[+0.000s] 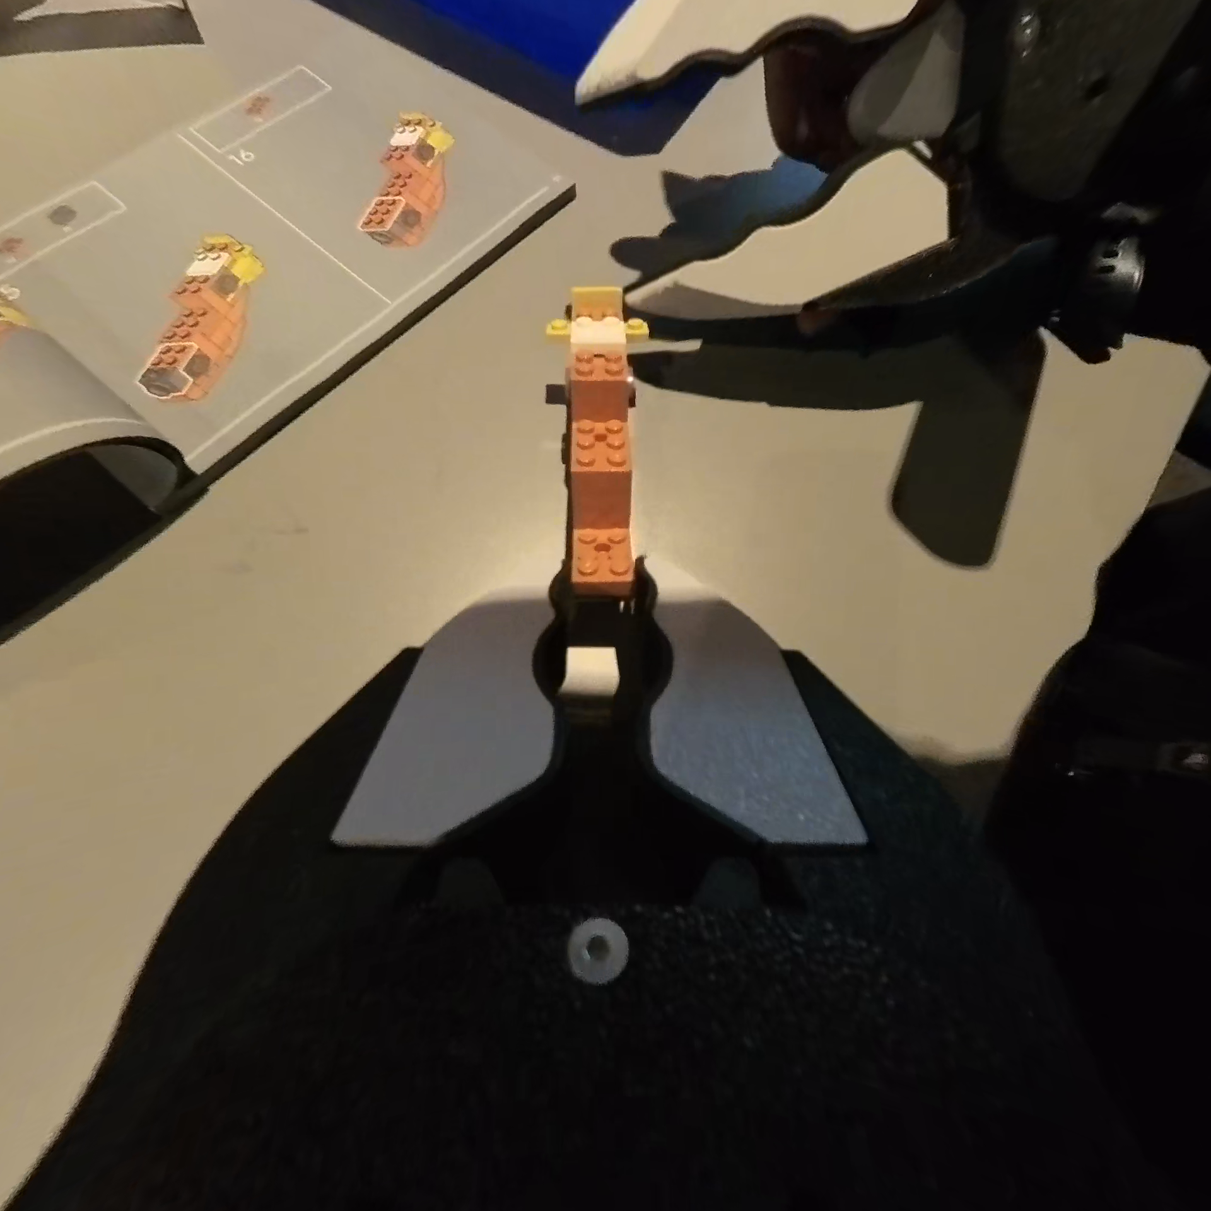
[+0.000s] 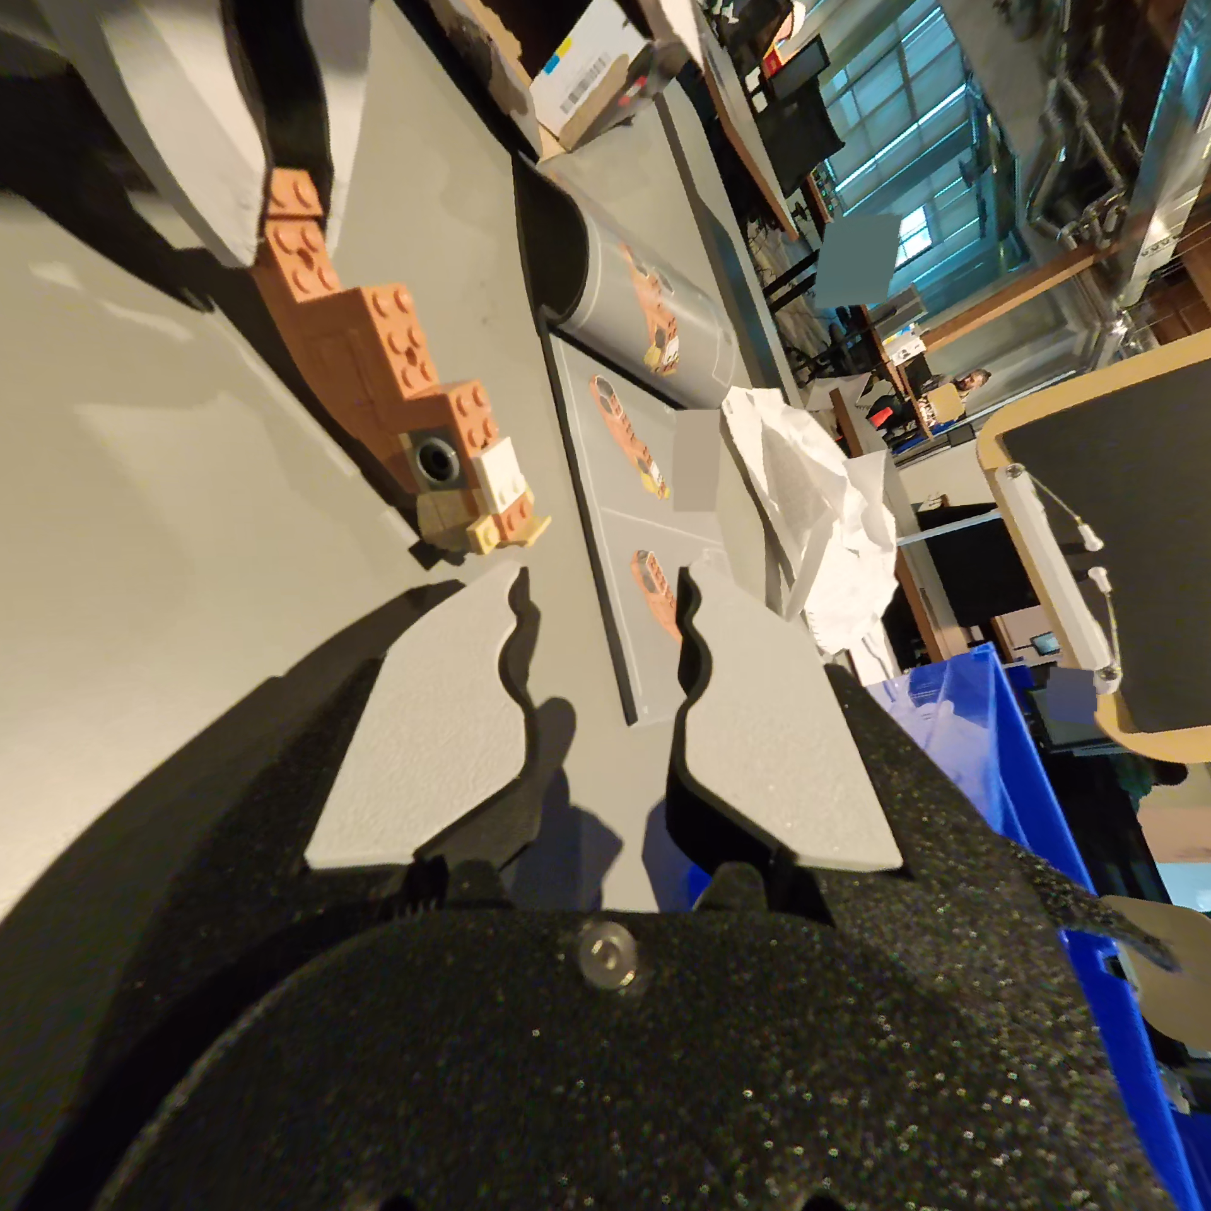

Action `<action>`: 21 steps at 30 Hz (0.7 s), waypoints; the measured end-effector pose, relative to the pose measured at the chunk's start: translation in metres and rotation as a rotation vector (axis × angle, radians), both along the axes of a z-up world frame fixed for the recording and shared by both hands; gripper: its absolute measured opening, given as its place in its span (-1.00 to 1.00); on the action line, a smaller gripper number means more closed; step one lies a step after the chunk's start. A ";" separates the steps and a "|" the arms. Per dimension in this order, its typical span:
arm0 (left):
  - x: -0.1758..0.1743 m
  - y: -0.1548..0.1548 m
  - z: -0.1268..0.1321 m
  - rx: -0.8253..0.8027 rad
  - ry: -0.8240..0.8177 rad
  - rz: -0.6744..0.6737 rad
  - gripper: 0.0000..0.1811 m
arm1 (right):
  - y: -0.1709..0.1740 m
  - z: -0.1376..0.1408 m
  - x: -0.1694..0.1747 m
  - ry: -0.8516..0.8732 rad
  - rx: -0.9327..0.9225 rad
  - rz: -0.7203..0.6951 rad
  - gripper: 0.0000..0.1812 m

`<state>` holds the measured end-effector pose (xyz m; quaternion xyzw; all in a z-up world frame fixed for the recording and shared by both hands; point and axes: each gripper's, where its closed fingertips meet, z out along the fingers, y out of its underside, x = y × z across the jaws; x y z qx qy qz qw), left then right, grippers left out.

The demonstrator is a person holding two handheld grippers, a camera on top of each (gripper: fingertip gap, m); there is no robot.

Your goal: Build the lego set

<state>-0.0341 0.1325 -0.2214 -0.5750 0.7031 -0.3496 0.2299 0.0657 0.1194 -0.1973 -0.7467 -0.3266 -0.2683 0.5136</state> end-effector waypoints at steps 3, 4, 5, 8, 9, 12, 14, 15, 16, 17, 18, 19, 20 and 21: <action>-0.002 -0.001 -0.007 0.026 0.035 -0.018 -0.82 | -0.001 -0.005 -0.001 0.007 -0.015 0.007 -0.54; -0.003 -0.001 -0.010 0.041 0.045 -0.021 -0.81 | -0.002 -0.005 -0.001 0.011 -0.011 0.008 -0.55; -0.003 -0.002 -0.011 0.046 0.046 -0.026 -0.80 | -0.002 -0.005 -0.002 0.016 -0.009 0.009 -0.55; -0.002 -0.005 -0.012 0.038 0.046 -0.033 -0.65 | -0.002 -0.004 -0.001 0.042 -0.003 0.011 -0.55; -0.002 -0.006 -0.012 0.038 0.042 -0.038 -0.60 | -0.003 -0.004 -0.001 0.048 -0.001 0.010 -0.55; -0.005 -0.009 -0.005 -0.004 0.002 -0.067 -0.49 | -0.003 -0.003 -0.001 0.050 0.006 0.010 -0.55; -0.008 -0.009 0.007 -0.042 -0.065 -0.082 -0.44 | -0.004 -0.002 -0.001 0.056 0.013 0.009 -0.55; -0.009 -0.006 0.017 -0.070 -0.119 -0.079 -0.44 | -0.004 -0.002 -0.001 0.060 0.018 0.008 -0.55; -0.009 -0.001 0.028 -0.105 -0.182 -0.067 -0.45 | -0.004 -0.001 0.000 0.065 0.021 0.006 -0.55; -0.009 0.005 0.039 -0.143 -0.255 -0.050 -0.47 | -0.004 -0.001 0.000 0.069 0.023 0.005 -0.55; -0.008 0.013 0.051 -0.174 -0.334 -0.023 -0.50 | -0.004 0.000 0.001 0.073 0.026 0.004 -0.55; -0.008 0.025 0.061 -0.196 -0.416 0.017 -0.52 | -0.004 0.000 0.001 0.075 0.028 0.002 -0.55; -0.007 0.037 0.070 -0.217 -0.492 0.067 -0.54 | -0.004 0.000 0.001 0.075 0.029 0.001 -0.56; -0.008 0.047 0.076 -0.245 -0.549 0.117 -0.56 | -0.004 0.000 0.001 0.072 0.029 0.001 -0.56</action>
